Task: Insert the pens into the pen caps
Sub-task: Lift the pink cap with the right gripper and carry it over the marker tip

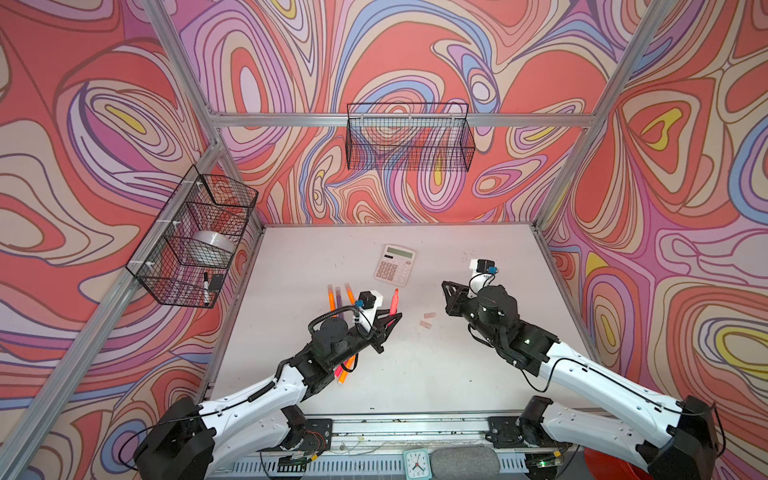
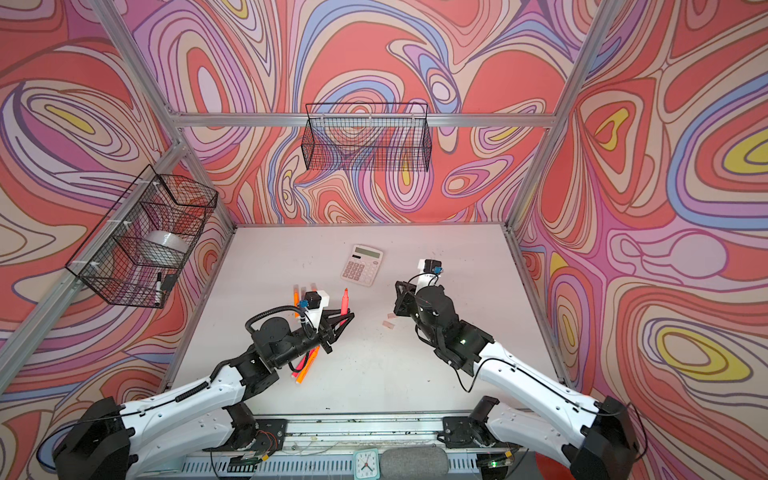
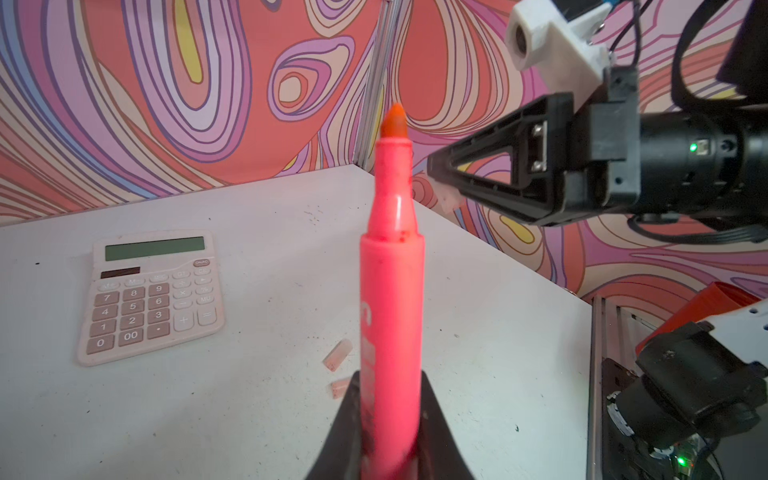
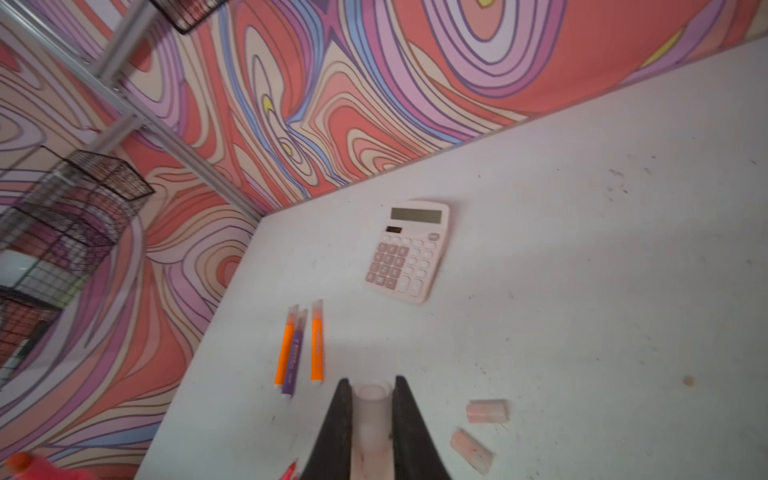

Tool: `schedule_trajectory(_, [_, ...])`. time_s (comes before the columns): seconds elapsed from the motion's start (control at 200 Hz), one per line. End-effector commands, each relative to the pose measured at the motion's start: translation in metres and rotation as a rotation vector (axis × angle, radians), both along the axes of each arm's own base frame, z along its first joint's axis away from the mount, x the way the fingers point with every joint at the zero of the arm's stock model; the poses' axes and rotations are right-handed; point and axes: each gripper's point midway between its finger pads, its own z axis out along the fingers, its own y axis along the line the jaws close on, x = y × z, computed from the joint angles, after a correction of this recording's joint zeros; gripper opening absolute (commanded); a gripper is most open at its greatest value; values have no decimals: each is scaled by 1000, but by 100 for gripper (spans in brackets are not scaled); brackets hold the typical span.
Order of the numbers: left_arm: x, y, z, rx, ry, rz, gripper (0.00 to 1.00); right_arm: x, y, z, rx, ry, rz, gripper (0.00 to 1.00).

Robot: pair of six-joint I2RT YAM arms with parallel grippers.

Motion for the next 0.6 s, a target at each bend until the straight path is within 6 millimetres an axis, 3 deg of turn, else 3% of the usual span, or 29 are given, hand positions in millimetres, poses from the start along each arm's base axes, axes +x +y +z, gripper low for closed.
schedule_trajectory(0.0, [-6, -8, 25, -53, -58, -58, 0, -13, 23, 37, 97, -154, 136, 0])
schedule_trajectory(0.13, [-5, -8, 24, -47, -57, -55, 0, -29, 50, 62, 160, -268, 229, 0])
schedule_trajectory(0.285, [-7, -10, 25, -51, -59, -72, 0, -36, 78, 69, 161, -327, 278, 0])
schedule_trajectory(0.591, [-6, -9, 25, -49, -57, -62, 0, -42, 92, 81, 214, -370, 323, 0])
